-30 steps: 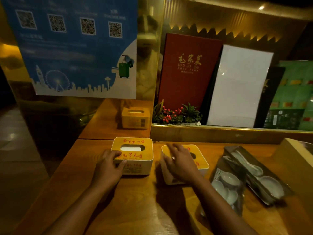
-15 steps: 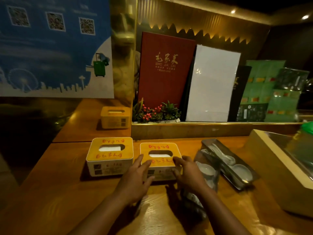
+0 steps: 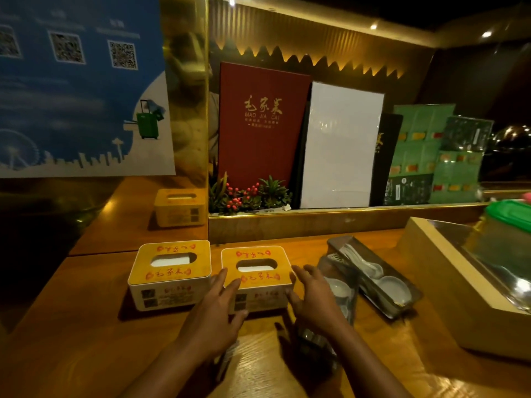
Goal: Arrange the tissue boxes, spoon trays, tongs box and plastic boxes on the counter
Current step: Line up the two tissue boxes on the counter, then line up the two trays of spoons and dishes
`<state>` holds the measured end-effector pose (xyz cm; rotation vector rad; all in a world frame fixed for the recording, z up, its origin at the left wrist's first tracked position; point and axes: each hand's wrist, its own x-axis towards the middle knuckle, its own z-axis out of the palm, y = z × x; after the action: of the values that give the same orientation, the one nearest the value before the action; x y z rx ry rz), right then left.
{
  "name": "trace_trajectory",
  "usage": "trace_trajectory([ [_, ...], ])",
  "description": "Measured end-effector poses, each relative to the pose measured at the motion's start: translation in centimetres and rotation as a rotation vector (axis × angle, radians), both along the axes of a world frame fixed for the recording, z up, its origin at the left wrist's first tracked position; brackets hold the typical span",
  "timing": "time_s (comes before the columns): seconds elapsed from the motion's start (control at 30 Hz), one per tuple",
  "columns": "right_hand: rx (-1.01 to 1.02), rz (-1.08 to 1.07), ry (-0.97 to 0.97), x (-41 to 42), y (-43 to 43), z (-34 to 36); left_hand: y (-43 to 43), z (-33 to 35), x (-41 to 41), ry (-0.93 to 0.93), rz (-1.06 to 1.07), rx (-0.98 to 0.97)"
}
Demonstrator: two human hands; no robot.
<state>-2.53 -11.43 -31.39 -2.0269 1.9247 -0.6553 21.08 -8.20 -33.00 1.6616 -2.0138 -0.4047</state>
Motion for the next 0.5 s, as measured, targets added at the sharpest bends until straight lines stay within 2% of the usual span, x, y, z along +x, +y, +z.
trace_trajectory([
  [0.1,-0.11,-0.23,0.052,-2.7,1.2,-0.6,0.0,-0.1,-0.6,0.07,-0.021,-0.212],
  [0.2,-0.067,-0.406,0.128,-5.2,3.2,-1.4,0.1,-0.1,-2.8,0.141,-0.108,-0.344],
  [0.27,0.018,-0.444,0.108,-6.3,4.2,-2.5,0.5,0.0,-4.8,0.229,-0.174,-0.307],
  [0.33,0.064,-0.386,-0.004,-6.8,4.9,-3.6,0.6,-0.3,-6.8,0.336,-0.216,-0.256],
  [0.5,0.041,-0.207,-0.112,-7.6,5.4,-4.0,0.6,-2.7,-10.8,0.487,-0.189,-0.053],
])
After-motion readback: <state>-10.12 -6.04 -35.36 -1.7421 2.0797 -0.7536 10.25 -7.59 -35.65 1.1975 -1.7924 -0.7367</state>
